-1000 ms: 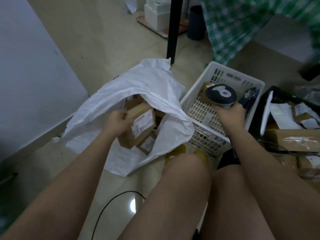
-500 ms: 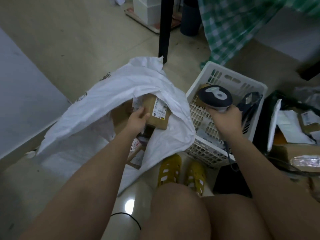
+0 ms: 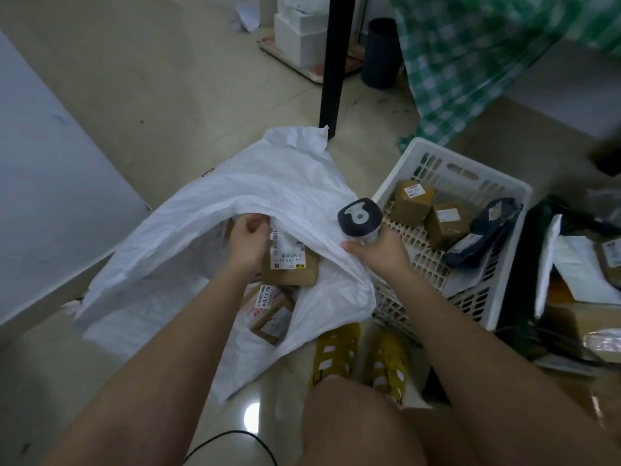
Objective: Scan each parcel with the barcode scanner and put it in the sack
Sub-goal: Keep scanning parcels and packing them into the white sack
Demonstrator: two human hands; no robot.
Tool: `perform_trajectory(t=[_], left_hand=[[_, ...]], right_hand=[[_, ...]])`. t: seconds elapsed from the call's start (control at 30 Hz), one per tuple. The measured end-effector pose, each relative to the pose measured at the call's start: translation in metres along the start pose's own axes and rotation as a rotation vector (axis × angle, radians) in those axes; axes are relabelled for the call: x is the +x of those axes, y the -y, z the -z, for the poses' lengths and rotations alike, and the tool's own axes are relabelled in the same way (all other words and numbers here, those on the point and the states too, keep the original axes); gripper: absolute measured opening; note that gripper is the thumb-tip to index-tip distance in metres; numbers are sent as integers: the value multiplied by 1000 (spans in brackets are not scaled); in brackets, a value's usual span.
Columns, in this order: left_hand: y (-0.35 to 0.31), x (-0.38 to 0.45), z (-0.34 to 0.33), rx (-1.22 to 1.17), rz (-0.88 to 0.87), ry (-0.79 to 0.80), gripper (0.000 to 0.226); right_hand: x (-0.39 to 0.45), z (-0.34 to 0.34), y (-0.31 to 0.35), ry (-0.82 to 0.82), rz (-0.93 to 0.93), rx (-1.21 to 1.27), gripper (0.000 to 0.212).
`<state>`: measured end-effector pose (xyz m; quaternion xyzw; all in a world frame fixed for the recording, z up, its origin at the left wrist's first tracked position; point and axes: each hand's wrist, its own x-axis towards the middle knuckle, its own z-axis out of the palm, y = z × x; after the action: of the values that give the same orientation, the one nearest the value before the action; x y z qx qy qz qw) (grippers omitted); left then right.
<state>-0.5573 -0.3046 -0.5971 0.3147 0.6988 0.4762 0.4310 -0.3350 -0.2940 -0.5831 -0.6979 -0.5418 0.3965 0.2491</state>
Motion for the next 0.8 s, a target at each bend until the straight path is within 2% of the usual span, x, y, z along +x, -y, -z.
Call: perform_trajectory(t=[0.07,0.1,0.17,0.33,0.37,0.47,0.53,0.7,0.8], left_hand=[[-12,9,-3,-337,215,156,16],[-17,14,-4,-452,263,217,19],[-27,27,-10,-543,240,242,26],[-53,48,-44,-490,144,167,13],[-58,53,-54,-462,141,168,18],[-78,65,-79,-388,132,167,55],[-96,71,-93,-341,117,160,64],[-162,53,-110,-371,-22,189,66],[-209,41,-106,-481,-84,204,66]], right_hand=[[5,-10,-3,-2,-3,-43,74],[7,-15,-5,-1,-5,-42,76],[11,-23,-7,23,-24,20,75],[35,-36,-9,-12,-18,74,49],[41,-35,-8,-37,-18,77,43],[55,-26,0,-82,-19,207,34],[59,-14,10,-117,-1,308,28],[57,27,45,-230,-6,472,24],[49,61,85,-294,50,611,36]])
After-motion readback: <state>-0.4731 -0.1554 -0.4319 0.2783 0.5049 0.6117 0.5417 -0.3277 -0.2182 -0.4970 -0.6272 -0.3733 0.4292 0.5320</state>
